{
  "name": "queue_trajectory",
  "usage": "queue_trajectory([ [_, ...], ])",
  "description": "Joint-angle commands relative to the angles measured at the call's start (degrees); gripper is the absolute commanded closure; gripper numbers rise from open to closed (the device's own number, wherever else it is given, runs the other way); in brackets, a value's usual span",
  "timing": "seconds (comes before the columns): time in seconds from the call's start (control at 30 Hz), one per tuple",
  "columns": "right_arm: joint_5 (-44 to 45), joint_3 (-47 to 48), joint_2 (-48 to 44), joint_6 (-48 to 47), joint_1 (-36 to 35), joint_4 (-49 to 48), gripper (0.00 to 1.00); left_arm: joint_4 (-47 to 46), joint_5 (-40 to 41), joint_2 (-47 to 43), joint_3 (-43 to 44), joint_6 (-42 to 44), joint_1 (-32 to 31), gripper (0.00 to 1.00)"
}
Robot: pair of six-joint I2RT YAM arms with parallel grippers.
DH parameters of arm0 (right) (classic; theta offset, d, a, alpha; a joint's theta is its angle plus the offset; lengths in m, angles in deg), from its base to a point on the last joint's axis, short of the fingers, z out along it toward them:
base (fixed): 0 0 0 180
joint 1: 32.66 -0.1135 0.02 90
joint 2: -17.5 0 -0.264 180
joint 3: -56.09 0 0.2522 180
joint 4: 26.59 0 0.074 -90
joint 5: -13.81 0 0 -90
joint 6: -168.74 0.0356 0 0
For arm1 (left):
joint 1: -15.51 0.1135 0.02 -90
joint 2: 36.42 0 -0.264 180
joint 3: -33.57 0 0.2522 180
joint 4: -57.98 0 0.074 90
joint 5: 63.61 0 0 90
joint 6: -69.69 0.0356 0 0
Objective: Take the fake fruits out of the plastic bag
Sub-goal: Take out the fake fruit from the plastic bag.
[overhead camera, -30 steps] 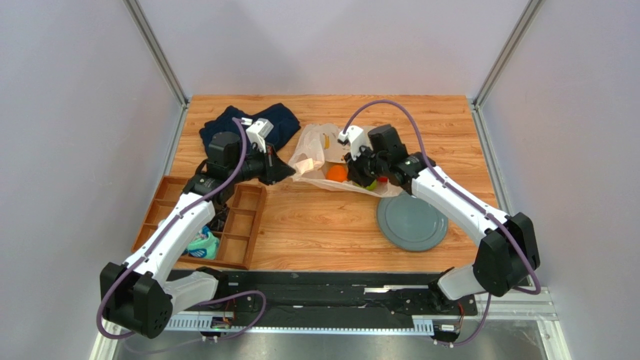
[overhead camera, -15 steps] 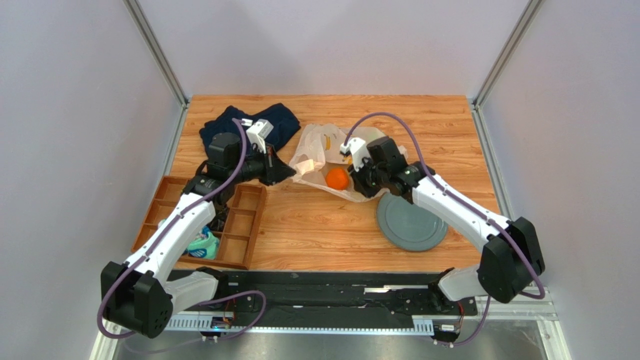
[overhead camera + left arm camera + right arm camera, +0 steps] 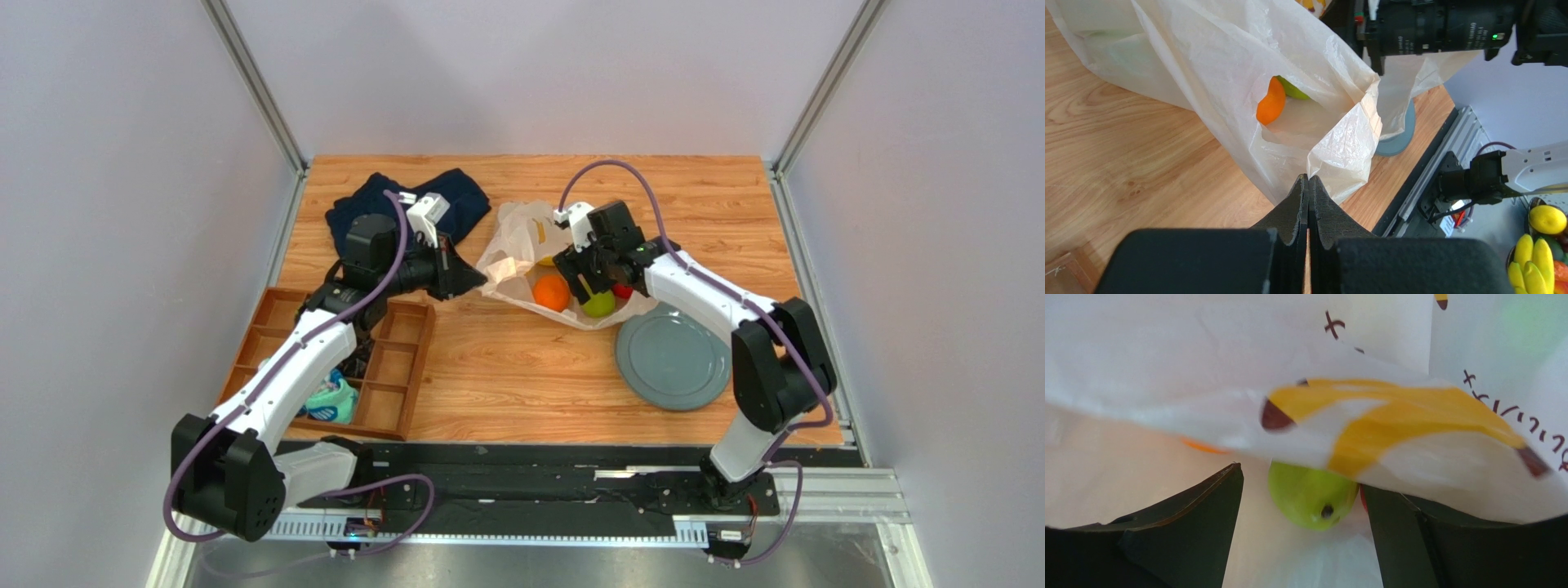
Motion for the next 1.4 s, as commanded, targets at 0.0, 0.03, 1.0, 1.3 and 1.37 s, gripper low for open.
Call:
queue_trajectory([
  [0.0, 2.46, 3.52, 3.76, 0.01, 0.29, -3.52, 0.23, -1.20, -0.47, -0.01, 0.72, 0.83, 0.11, 1.00],
  [0.03, 2.46, 3.52, 4.29, -0.16, 0.30, -3.96, 0.23, -1.11, -0.47, 0.08, 0.72, 0.83, 0.11, 1.00],
  [1.0, -22.85, 16.97, -17.48, -1.92, 0.30, 18.26, 1.00, -3.75, 2.61, 2.10, 2.30, 0.39, 0.11, 1.00],
  [1.3, -16.97, 16.97, -32.52, -5.60, 8.90, 31.36, 1.00, -3.66, 2.87, 3.15, 3.27, 0.48, 0.11, 1.00],
  [1.37, -16.35, 17.06, -34.63, -6.40, 12.67, 34.16, 1.00, -2.96, 2.87, 3.15, 3.44, 0.74, 0.11, 1.00],
])
